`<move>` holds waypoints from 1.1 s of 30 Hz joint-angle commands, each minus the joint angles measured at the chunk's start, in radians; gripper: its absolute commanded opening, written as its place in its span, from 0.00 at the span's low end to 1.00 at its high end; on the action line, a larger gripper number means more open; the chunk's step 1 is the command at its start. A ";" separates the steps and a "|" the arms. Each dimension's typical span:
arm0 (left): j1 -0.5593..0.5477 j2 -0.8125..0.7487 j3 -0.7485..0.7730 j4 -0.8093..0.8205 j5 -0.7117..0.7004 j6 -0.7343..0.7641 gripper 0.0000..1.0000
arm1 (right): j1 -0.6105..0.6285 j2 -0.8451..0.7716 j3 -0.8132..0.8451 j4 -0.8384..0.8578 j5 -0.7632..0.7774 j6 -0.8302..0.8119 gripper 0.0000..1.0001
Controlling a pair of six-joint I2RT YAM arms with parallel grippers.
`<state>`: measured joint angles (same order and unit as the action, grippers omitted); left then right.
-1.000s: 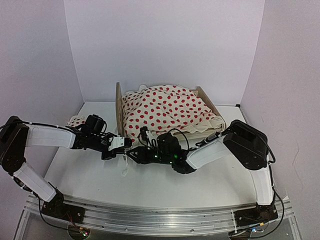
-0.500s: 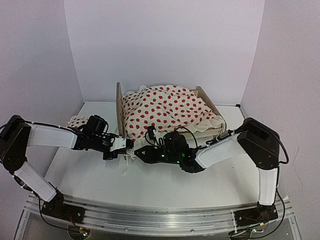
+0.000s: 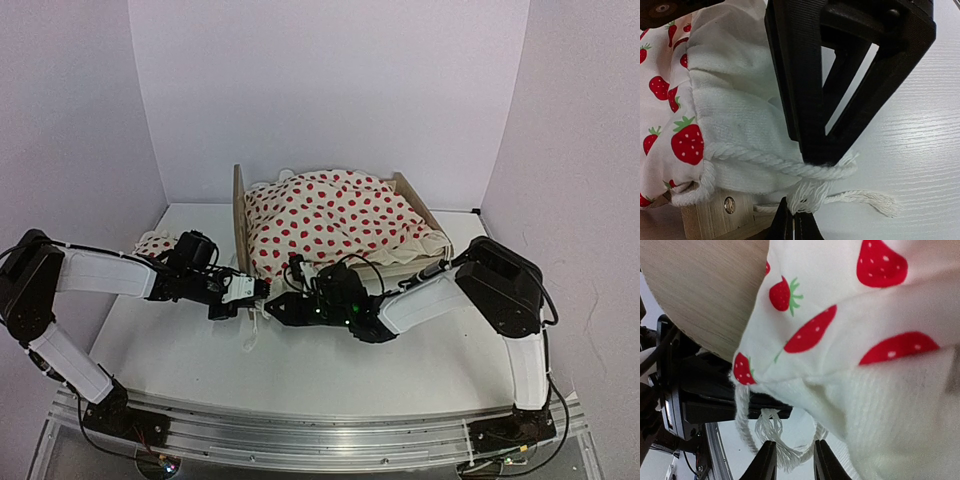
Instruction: Set up the pet bed
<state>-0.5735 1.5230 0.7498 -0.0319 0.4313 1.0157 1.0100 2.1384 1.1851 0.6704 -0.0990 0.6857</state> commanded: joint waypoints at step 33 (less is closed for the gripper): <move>-0.007 -0.106 0.041 -0.093 0.011 0.015 0.53 | -0.008 -0.068 0.004 -0.111 0.010 -0.015 0.00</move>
<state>-0.5984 1.5091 0.7540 -0.0979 0.4207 1.0158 1.0080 2.1639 1.1933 0.6038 -0.1466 0.7040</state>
